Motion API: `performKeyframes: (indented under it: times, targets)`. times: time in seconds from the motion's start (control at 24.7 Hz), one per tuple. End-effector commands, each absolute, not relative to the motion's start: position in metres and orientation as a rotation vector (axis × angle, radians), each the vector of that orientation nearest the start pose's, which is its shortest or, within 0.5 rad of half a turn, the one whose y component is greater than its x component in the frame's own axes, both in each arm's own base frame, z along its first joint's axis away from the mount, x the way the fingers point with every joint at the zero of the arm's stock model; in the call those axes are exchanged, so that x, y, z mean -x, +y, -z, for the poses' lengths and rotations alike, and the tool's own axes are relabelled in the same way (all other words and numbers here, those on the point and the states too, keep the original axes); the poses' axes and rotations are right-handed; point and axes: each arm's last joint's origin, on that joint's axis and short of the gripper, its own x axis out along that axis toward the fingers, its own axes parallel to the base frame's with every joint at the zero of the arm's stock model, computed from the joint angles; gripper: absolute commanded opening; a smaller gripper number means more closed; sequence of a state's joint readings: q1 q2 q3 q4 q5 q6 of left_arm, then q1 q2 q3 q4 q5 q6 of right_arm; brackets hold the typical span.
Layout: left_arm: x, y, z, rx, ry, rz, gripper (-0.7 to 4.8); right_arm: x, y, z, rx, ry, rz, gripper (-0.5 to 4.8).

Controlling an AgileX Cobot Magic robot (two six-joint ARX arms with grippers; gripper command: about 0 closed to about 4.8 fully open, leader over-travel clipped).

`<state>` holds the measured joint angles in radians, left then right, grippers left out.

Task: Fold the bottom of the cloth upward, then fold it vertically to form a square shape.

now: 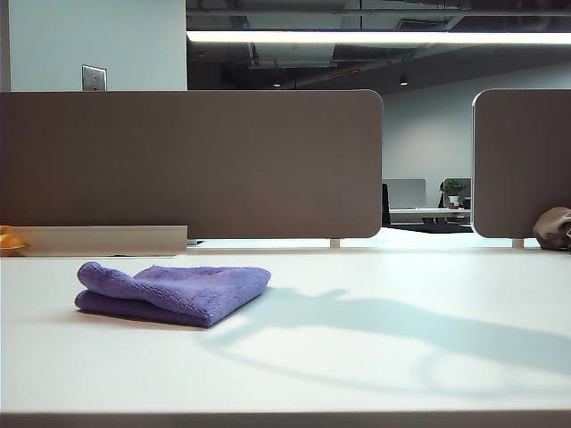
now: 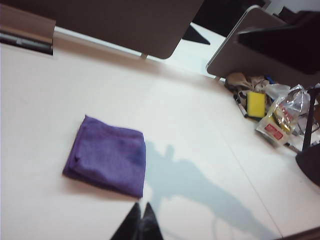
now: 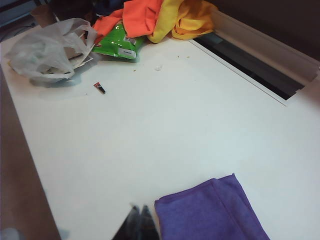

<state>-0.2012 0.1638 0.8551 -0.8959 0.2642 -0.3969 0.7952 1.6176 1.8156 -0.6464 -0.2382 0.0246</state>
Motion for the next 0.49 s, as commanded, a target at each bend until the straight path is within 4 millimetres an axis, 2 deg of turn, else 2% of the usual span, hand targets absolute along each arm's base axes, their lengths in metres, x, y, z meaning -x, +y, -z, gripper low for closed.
performKeyframes:
  times: [0.04, 0.08, 0.49]
  targets:
    - [0.008, -0.006, -0.323, 0.389, 0.309, 0.394, -0.06, -0.217, 0.230, -0.436, 0.075, 0.393, -1.001, -0.05]
    - [0.011, -0.005, -0.321, 0.390, 0.309, 0.394, -0.06, -0.206, 0.218, -0.433, 0.064, 0.384, -0.974, -0.05]
    - [0.011, -0.004, -0.306, 0.391, 0.284, 0.373, -0.06, -0.147, 0.152, -0.411, -0.013, 0.204, -0.859, -0.05]
